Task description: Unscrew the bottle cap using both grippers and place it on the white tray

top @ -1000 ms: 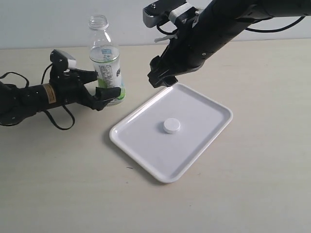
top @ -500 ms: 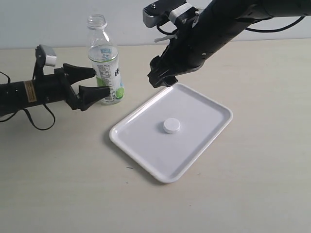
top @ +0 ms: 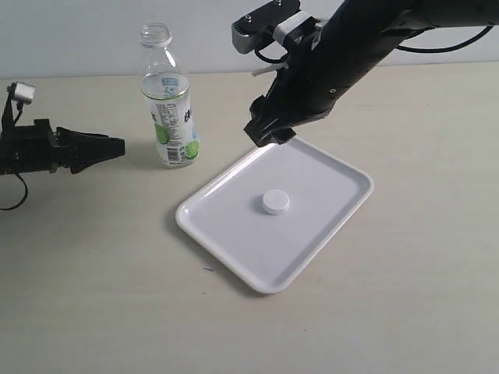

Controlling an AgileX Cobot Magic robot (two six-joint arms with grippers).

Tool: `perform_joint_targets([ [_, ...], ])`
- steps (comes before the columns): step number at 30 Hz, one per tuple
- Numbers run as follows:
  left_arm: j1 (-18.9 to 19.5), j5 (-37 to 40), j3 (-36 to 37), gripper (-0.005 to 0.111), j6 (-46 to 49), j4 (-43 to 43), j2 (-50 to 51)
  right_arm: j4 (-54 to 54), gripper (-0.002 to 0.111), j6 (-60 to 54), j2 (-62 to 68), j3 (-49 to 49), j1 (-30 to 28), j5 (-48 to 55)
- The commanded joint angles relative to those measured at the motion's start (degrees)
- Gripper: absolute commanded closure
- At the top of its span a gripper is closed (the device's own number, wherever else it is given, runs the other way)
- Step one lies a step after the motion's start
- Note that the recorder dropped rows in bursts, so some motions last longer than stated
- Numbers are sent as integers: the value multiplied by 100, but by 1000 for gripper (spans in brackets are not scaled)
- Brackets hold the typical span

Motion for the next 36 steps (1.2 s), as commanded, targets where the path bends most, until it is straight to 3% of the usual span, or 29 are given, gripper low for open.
perform_joint_targets([
  [1, -19, -87, 13, 2, -88, 493, -65, -324, 67, 248, -64, 18, -21, 189],
  [4, -19, -87, 13, 10, -1240, 530, -65, -324, 90, 248, -174, 18, -21, 223],
  [10, -19, -87, 13, 38, -1383, 790, -65, -324, 105, 248, -350, 18, -21, 236],
  [13, -19, -87, 13, 60, -1419, 801, -65, -305, 106, 248, -427, 18, -21, 247],
  [18, -8, -87, 24, 107, -1874, 876, -65, -299, 106, 248, -654, 18, -21, 429],
  [21, -8, -87, 35, 107, -2112, 972, -65, -299, 106, 248, -979, 229, -21, 278],
  [25, -8, -87, 412, 107, -2035, 597, -250, -285, 106, 636, -1749, 1253, -35, -1147],
  [30, 1, -87, 1438, 107, -931, -410, -1005, -285, 106, 1179, -2864, 2952, -35, -3171],
  [36, 1, -87, 3170, 107, 401, -2109, -2336, -119, 107, 1357, -3890, 4770, -35, -4914],
])
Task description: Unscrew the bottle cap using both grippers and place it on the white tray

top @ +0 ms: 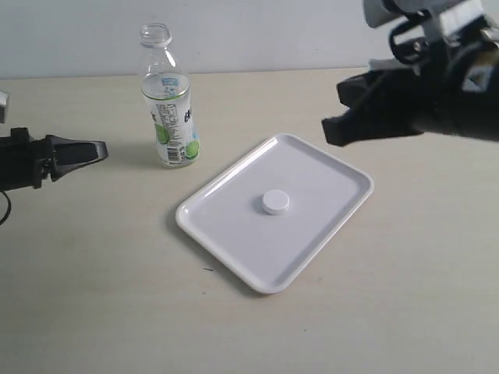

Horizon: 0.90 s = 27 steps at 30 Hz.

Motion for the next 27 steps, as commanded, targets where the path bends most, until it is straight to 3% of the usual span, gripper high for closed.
perform_joint_targets([
  [1, 0, -84, 1339, 107, 1267, -1370, -1110, 204, 108, 108, -650, 1168, -21, -1493],
  [5, 0, -84, 2633, 107, 2552, -2565, -2184, 262, 108, 321, -1001, 2080, -19, -2806],
  [10, 0, -84, 4305, 107, 3677, -3756, -4066, 220, 108, 302, -1392, 2874, -19, -3267],
  [14, 0, 4, 4305, 107, 2737, -3029, -5659, 244, 108, 507, -2131, 3338, -19, -3672],
  [17, 0, 184, 4305, 107, 2454, -3854, -6769, 271, 108, 348, -3060, 3415, -19, -3503],
  [21, 0, 355, 4305, 107, 2273, -4007, -7573, 275, 108, 218, -3787, 3415, -19, -3136],
  [23, 0, 836, 4305, 107, 2273, -4007, -8129, 275, 108, 206, -4206, 3415, -19, -2688],
  [27, 0, 2567, 4305, 107, 2304, -4160, -8986, 284, 108, 206, -4684, 3436, -19, -2246],
])
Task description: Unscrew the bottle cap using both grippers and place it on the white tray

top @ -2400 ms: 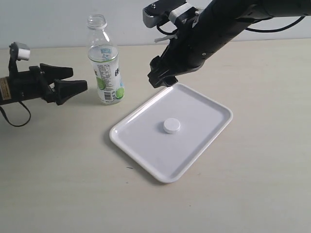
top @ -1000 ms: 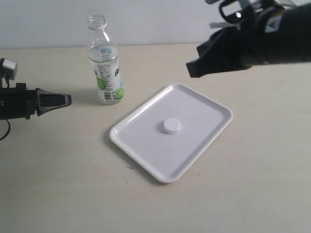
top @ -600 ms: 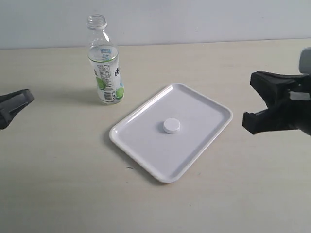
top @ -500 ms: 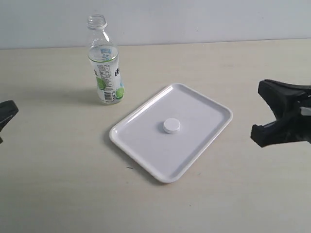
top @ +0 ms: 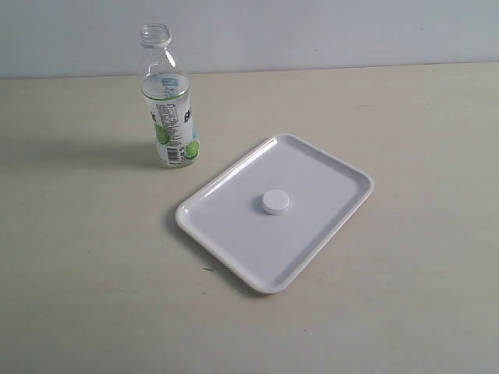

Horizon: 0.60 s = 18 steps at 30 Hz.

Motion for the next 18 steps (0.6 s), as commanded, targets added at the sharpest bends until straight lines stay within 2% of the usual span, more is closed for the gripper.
perform_joint_targets([
  [1, 0, 1587, 22, 107, -29, -325, -748, -4, 108, -60, -344, 37, -19, 379],
  [8, 0, 2596, 22, 107, -161, -402, -1402, 144, 108, -165, -408, 37, -19, 819],
  [18, 0, 2621, 22, 107, -161, -402, -1438, 144, 108, -156, -408, 37, -19, 896],
])
